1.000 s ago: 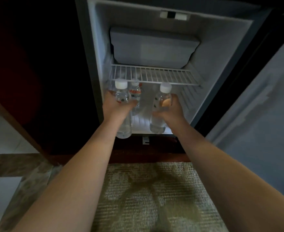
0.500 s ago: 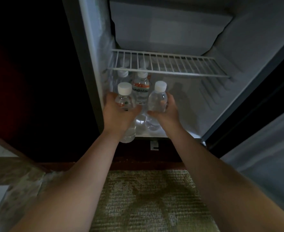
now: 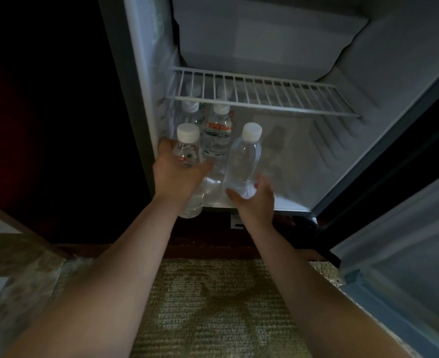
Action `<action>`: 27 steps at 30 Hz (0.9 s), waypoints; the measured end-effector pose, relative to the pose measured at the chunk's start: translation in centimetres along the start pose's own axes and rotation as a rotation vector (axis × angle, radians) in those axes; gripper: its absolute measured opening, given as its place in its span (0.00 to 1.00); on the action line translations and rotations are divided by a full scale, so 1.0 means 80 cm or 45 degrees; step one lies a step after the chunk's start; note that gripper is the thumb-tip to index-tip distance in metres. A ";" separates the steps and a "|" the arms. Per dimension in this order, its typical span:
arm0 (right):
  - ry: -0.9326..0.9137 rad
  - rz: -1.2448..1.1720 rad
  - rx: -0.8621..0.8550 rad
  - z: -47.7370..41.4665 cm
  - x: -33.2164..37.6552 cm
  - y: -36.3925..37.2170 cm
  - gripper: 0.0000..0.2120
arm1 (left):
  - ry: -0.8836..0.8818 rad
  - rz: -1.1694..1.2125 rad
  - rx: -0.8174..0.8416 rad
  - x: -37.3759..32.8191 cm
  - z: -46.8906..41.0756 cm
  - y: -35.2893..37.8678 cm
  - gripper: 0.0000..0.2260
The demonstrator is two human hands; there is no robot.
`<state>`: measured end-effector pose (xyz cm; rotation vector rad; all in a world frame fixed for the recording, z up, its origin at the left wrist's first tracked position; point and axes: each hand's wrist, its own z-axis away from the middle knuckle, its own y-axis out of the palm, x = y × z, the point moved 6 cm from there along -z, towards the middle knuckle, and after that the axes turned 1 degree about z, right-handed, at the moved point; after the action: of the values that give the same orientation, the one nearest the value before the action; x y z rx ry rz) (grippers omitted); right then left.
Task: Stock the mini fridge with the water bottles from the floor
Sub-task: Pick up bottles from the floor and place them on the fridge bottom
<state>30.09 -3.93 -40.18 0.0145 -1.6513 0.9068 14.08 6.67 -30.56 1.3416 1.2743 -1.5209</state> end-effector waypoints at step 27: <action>0.072 0.054 0.038 -0.167 0.055 0.036 0.26 | 0.089 -0.081 -0.046 0.011 -0.026 0.011 0.26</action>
<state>38.47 7.54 -37.96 -0.0254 -1.5905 0.9560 15.31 8.53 -31.53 1.3533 1.3934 -1.4983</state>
